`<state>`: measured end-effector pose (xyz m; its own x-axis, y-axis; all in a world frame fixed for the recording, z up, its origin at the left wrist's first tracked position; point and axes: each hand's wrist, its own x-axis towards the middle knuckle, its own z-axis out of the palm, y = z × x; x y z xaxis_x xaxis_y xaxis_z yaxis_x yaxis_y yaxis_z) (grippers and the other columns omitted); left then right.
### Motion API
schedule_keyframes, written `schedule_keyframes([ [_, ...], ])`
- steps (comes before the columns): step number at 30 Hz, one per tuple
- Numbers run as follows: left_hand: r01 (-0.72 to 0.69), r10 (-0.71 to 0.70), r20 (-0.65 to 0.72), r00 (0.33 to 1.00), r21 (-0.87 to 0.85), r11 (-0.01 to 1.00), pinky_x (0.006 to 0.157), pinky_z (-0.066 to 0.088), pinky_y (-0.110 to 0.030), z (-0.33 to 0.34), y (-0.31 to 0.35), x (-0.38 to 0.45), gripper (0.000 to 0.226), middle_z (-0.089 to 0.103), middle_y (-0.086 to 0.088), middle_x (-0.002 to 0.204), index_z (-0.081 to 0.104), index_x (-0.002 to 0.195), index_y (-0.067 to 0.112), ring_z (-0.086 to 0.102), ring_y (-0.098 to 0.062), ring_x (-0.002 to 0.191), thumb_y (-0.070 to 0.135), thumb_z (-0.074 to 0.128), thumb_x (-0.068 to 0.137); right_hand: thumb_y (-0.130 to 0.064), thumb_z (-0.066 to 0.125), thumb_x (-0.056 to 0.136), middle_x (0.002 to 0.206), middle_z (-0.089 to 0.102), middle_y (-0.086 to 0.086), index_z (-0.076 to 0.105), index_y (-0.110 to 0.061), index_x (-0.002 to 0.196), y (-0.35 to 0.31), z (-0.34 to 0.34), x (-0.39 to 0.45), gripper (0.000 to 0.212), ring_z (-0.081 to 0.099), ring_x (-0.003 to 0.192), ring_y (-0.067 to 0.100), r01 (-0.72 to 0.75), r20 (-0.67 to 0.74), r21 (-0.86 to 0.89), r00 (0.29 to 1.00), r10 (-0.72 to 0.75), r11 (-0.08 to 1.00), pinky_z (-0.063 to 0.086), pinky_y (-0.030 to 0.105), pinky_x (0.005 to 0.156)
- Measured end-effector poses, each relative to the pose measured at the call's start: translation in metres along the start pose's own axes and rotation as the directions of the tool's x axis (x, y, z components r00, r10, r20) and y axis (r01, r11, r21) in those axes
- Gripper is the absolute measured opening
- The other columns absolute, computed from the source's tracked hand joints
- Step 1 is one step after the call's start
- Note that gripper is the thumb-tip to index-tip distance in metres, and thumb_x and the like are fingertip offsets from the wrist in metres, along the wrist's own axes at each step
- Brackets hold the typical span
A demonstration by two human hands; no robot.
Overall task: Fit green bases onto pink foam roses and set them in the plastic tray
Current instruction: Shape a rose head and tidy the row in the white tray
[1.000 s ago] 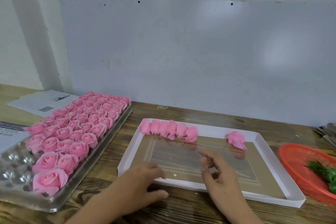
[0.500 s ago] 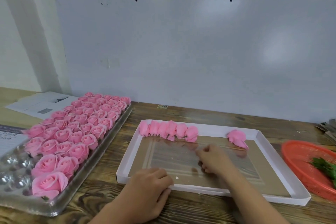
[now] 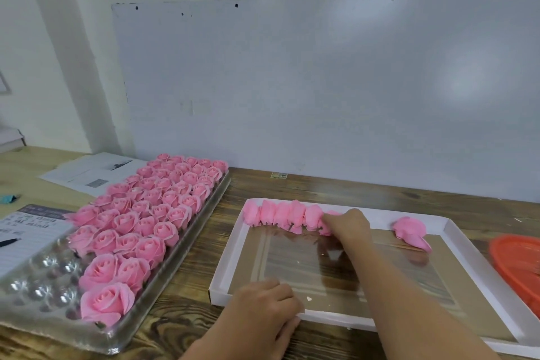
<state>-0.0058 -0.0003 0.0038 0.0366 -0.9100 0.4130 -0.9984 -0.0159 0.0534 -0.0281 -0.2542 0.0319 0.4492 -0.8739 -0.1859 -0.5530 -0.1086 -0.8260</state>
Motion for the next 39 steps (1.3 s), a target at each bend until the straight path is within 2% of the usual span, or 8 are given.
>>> schedule_keyframes([
  [8,-0.011,0.011,-0.031,0.999,0.017,1.0,0.054,0.048,-0.018,0.002,0.0,0.0,0.002,0.062,0.018,0.077,0.066,0.078,0.033,0.058,-0.003,0.069,0.033,0.067,0.076,-0.01,0.059,0.057,0.044,0.05,0.003,0.049,-0.013,0.04,0.001,-0.01,-0.008,0.021,0.037,0.04,0.016,-0.049,0.04,0.209,0.998,0.042,0.977,0.025,0.016,0.041],
  [15,0.024,-0.024,-0.029,0.999,0.013,1.0,0.046,0.046,-0.015,0.003,0.002,0.005,0.008,0.061,0.018,0.069,0.068,0.069,0.033,0.058,0.0,0.06,0.036,0.061,0.069,-0.011,0.067,0.084,0.06,0.049,0.004,0.059,-0.012,0.08,0.028,-0.045,-0.035,0.009,0.038,0.053,0.012,-0.152,0.27,0.491,0.963,0.017,0.857,0.025,0.02,0.046],
  [19,0.141,-0.152,-0.061,0.986,-0.151,0.978,0.061,0.055,-0.022,0.0,0.006,0.003,0.022,0.066,0.017,0.083,0.073,0.09,0.028,0.064,-0.002,0.077,0.028,0.056,0.077,-0.01,0.067,0.086,0.061,0.055,0.003,0.064,-0.012,0.076,0.044,-0.072,-0.064,0.01,0.044,0.05,0.009,-0.168,0.409,0.542,0.909,-0.084,0.824,0.029,0.016,0.042],
  [22,0.299,-0.34,-0.043,0.939,-0.385,0.873,0.083,0.052,-0.02,-0.007,0.009,0.004,0.031,0.062,0.024,0.098,0.07,0.114,0.031,0.06,0.002,0.095,0.034,0.056,0.087,-0.007,0.073,0.08,0.062,0.05,0.006,0.058,-0.016,0.064,0.05,-0.089,-0.08,0.024,0.038,0.047,0.009,-0.084,0.454,0.557,0.864,-0.218,0.827,0.028,0.016,0.039],
  [27,0.455,-0.493,0.15,0.857,-0.669,0.588,0.086,0.05,-0.012,-0.023,0.022,0.043,0.073,0.065,0.027,0.11,0.057,0.131,0.042,0.059,0.01,0.106,0.086,0.046,0.073,-0.01,0.078,0.069,0.059,0.046,-0.009,0.054,-0.023,0.07,0.05,-0.089,-0.098,0.028,0.041,0.053,0.006,0.22,0.358,0.493,0.831,-0.427,0.842,0.034,0.019,0.049],
  [31,0.456,-0.283,0.371,0.884,-0.817,0.352,0.095,0.054,-0.026,-0.017,0.037,0.079,0.046,0.073,0.01,0.112,0.067,0.12,0.031,0.067,-0.008,0.107,0.062,0.066,0.085,0.0,0.074,0.065,0.058,0.042,-0.011,0.043,-0.014,0.077,0.051,-0.078,-0.101,0.037,0.037,0.056,0.007,0.385,0.291,0.428,0.798,-0.528,0.818,0.034,0.015,0.051],
  [35,0.449,-0.327,0.361,0.873,-0.856,0.254,0.084,0.053,-0.018,-0.003,0.044,0.091,0.03,0.073,0.01,0.102,0.067,0.112,0.029,0.065,0.0,0.094,0.046,0.074,0.088,-0.006,0.068,0.056,0.056,0.046,-0.014,0.044,-0.014,0.077,0.056,-0.073,-0.098,0.033,0.037,0.055,0.005,0.45,0.195,0.436,0.798,-0.57,0.779,0.035,0.016,0.051],
  [39,0.416,-0.394,0.326,0.86,-0.893,0.17,0.094,0.055,-0.033,0.004,0.041,0.095,0.029,0.073,-0.002,0.109,0.07,0.109,0.031,0.067,-0.015,0.1,0.048,0.072,0.086,-0.011,0.072,0.06,0.061,0.052,-0.006,0.052,-0.024,0.08,0.056,-0.068,-0.099,0.031,0.045,0.059,0.013,0.495,0.108,0.475,0.788,-0.606,0.728,0.04,0.021,0.055],
])
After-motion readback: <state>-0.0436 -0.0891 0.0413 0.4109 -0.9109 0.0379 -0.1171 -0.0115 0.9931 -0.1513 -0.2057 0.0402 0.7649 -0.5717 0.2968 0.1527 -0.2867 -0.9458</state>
